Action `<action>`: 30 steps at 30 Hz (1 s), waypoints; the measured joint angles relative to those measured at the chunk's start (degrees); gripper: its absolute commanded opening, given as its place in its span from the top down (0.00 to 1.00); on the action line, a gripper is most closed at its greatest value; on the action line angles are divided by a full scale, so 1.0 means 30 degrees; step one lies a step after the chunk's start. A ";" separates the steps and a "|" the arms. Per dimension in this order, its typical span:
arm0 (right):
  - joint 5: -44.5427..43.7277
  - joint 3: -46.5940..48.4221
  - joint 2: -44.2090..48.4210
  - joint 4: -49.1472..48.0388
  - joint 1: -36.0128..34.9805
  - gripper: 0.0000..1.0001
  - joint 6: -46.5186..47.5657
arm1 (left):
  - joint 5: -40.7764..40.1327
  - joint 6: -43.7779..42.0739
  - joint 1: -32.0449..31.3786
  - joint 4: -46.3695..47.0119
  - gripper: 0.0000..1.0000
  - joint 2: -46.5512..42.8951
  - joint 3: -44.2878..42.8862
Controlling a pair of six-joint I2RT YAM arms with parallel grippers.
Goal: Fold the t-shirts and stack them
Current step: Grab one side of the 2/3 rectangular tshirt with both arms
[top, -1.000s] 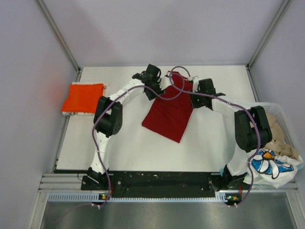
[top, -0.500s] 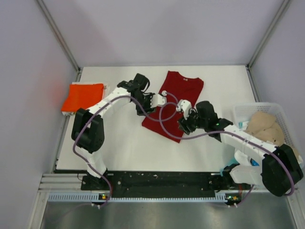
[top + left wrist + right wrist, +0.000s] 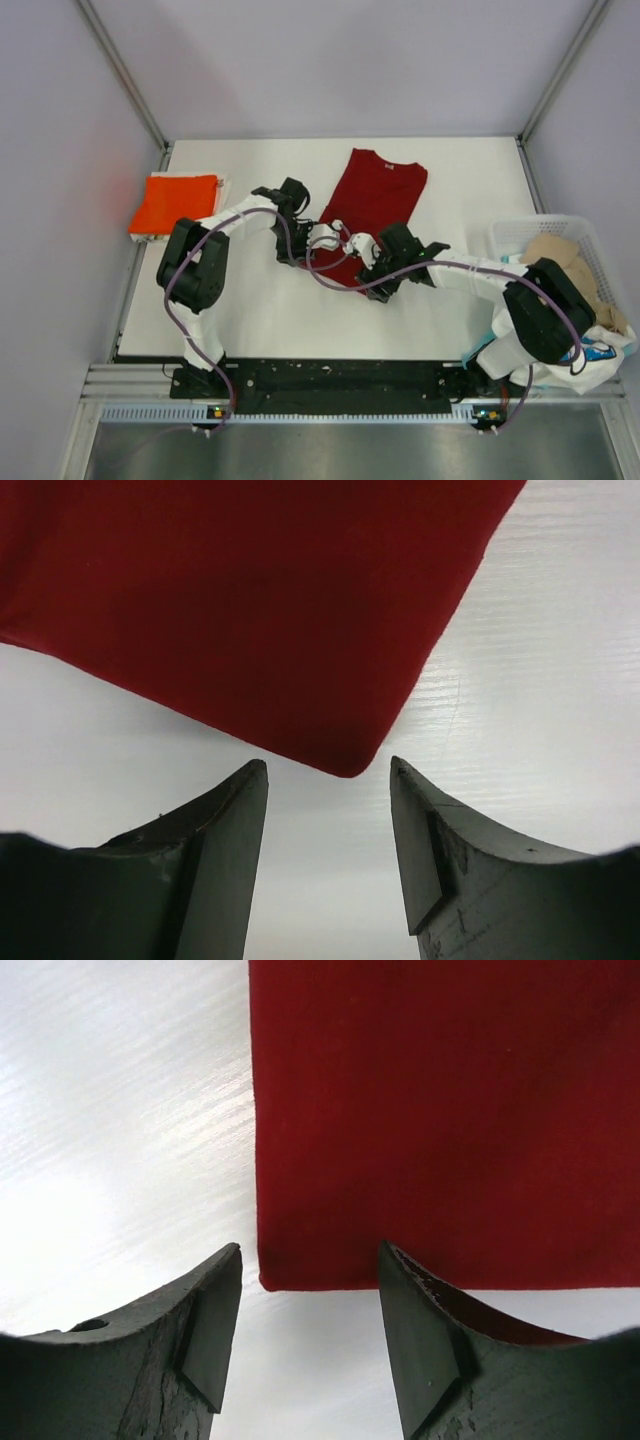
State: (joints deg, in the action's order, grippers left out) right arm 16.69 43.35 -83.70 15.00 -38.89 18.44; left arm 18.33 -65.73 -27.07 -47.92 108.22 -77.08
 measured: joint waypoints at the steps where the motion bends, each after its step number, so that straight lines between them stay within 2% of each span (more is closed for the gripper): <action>1: -0.0087 0.0291 -0.0415 0.0328 -0.0029 0.45 -0.0007 | -0.0087 0.0000 0.0036 0.0087 0.45 0.0102 0.0029; 8: -0.0889 0.0809 -0.1311 0.1355 -0.0350 0.54 -0.0503 | -0.0240 0.0291 0.0022 0.0342 0.49 0.0663 0.0350; 9: -0.1020 0.0838 -0.1341 0.1421 -0.0364 0.59 -0.0590 | -0.0211 0.0357 0.0007 0.0372 0.49 0.0663 0.0350; 12: -0.1377 0.1013 -0.1515 0.1537 -0.0379 0.83 -0.0729 | -0.0189 0.0590 0.0000 0.0364 0.49 0.0663 0.0350; 16: -0.1661 0.1166 -0.1625 0.1734 -0.0379 0.94 -0.0882 | -0.0284 0.0692 0.0000 0.0226 0.50 0.0627 0.0350; 19: -0.1676 0.1166 -0.1610 0.1807 -0.0379 0.98 -0.0882 | -0.0277 0.0692 0.0000 -0.0386 0.50 0.0408 0.0328; 25: -0.1668 0.1049 -0.0816 0.1814 -0.0379 0.98 -0.0889 | 0.1122 0.0379 0.0000 -0.3402 0.50 -0.0546 -0.0838; 30: -0.1705 0.0765 -0.0240 0.2018 -0.0372 0.99 -0.0925 | 0.1530 0.0729 -0.0503 -0.2849 0.48 -0.0860 -0.0459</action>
State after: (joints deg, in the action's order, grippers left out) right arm 11.57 45.65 -84.42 21.06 -40.01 15.66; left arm 22.92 -63.55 -28.58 -56.47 105.65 -78.46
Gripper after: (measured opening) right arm 0.077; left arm 0.503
